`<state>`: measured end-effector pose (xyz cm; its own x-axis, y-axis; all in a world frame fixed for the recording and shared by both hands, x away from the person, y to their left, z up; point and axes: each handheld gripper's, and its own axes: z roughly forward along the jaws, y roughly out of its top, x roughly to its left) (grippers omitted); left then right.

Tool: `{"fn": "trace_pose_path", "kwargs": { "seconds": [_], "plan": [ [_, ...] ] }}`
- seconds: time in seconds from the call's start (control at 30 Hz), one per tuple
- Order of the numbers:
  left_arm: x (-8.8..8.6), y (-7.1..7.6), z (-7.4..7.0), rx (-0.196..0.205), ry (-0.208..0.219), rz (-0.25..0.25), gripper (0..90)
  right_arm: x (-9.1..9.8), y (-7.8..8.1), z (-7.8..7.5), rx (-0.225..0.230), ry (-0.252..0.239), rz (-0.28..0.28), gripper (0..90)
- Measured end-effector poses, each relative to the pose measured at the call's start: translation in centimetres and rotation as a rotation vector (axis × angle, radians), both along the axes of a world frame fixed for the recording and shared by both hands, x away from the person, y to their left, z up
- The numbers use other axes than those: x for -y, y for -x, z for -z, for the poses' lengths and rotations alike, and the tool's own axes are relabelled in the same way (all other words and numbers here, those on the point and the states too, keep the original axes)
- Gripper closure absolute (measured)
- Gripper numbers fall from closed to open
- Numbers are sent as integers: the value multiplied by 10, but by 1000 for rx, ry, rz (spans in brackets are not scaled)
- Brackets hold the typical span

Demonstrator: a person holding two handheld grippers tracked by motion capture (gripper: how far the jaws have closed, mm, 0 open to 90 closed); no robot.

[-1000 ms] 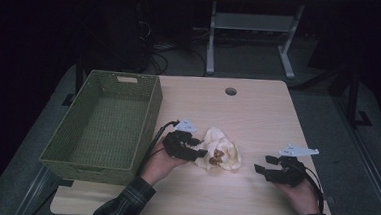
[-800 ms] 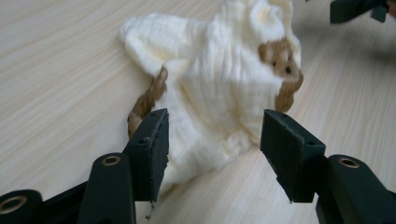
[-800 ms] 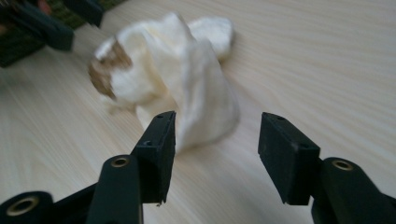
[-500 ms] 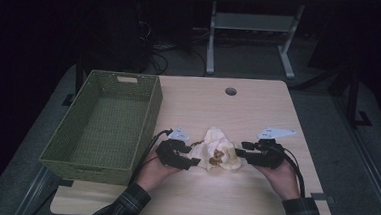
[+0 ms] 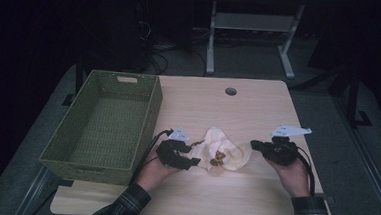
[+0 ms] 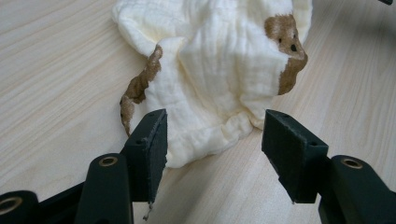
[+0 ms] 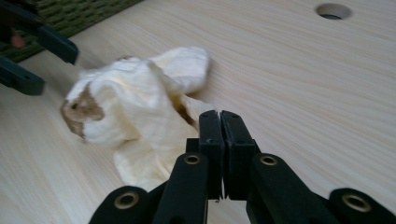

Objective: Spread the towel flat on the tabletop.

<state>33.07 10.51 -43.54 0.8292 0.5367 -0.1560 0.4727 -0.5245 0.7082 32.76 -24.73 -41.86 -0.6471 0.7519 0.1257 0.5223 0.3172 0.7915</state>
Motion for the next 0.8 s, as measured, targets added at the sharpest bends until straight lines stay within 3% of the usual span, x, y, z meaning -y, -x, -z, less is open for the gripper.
{"fn": "trace_pose_path", "kwargs": {
  "seconds": [0.17,0.5,0.57,0.6,0.8],
  "plan": [
    [-1,-1,0,15,-15,-6,404,30,5,3,1,43,64,878],
    [1,-6,0,28,-22,-22,437,93,11,20,-29,125,246,878],
    [5,-5,-2,22,-4,-6,467,98,10,22,-39,122,262,867],
    [7,-4,-3,24,-2,9,475,97,11,22,-37,125,260,808],
    [34,6,-1,15,17,89,500,82,15,13,14,118,232,667]
  ]
}}
